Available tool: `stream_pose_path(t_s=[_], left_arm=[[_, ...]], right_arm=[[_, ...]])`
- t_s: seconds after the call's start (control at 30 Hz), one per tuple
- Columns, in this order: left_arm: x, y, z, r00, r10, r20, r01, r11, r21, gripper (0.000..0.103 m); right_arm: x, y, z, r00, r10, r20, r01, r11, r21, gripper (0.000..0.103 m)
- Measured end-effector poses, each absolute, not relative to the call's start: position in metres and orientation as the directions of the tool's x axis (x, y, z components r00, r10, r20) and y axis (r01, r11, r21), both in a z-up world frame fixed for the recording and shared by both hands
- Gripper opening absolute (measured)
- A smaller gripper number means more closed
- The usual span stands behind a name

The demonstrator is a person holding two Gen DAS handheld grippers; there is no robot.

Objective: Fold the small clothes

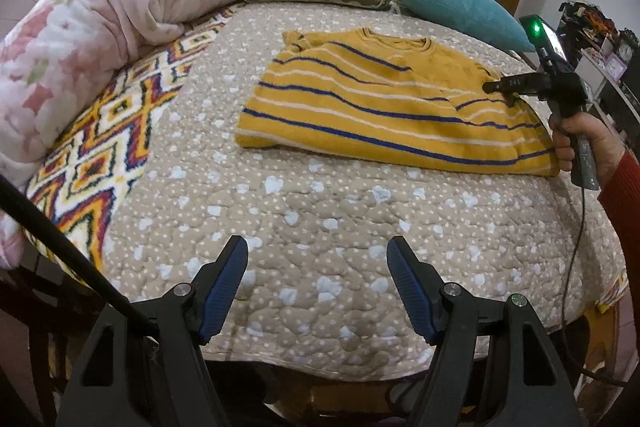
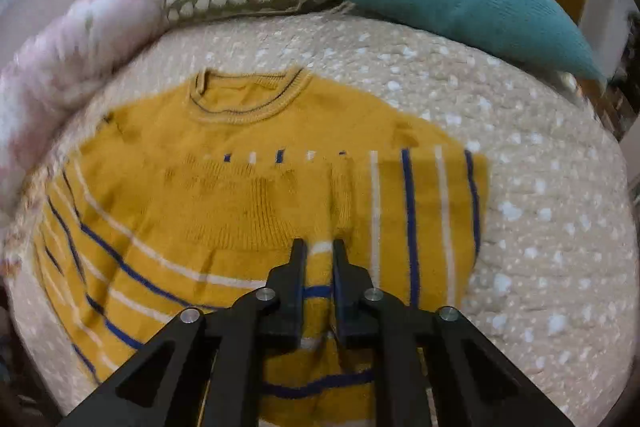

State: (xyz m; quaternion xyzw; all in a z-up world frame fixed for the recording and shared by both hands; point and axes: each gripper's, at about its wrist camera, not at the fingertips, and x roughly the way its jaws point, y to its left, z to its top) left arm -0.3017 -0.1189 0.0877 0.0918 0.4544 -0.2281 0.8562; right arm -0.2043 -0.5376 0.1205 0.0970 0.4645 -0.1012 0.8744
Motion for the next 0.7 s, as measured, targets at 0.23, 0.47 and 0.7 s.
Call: stream_pose_path(t_s=[0.23, 0.47, 0.7], left_arm=[[-0.300, -0.117, 0.082, 0.459, -0.319, -0.829, 0.478, 0.875, -0.072, 0.071], [-0.305, -0.113, 0.087, 0.466, -0.349, -0.813, 0.490, 0.867, -0.091, 0.071], [-0.316, -0.116, 0.082, 0.449, -0.364, -0.816, 0.510, 0.854, -0.100, 0.071]], right_arm=[[-0.187, -0.543, 0.116, 0.464, -0.306, -0.831, 0.378, 0.917, -0.126, 0.024], [-0.254, -0.557, 0.168, 0.607, -0.236, -0.759, 0.424, 0.904, 0.057, 0.062], [-0.330, -0.541, 0.139, 0.598, -0.074, -0.798, 0.410, 0.884, 0.226, 0.067]])
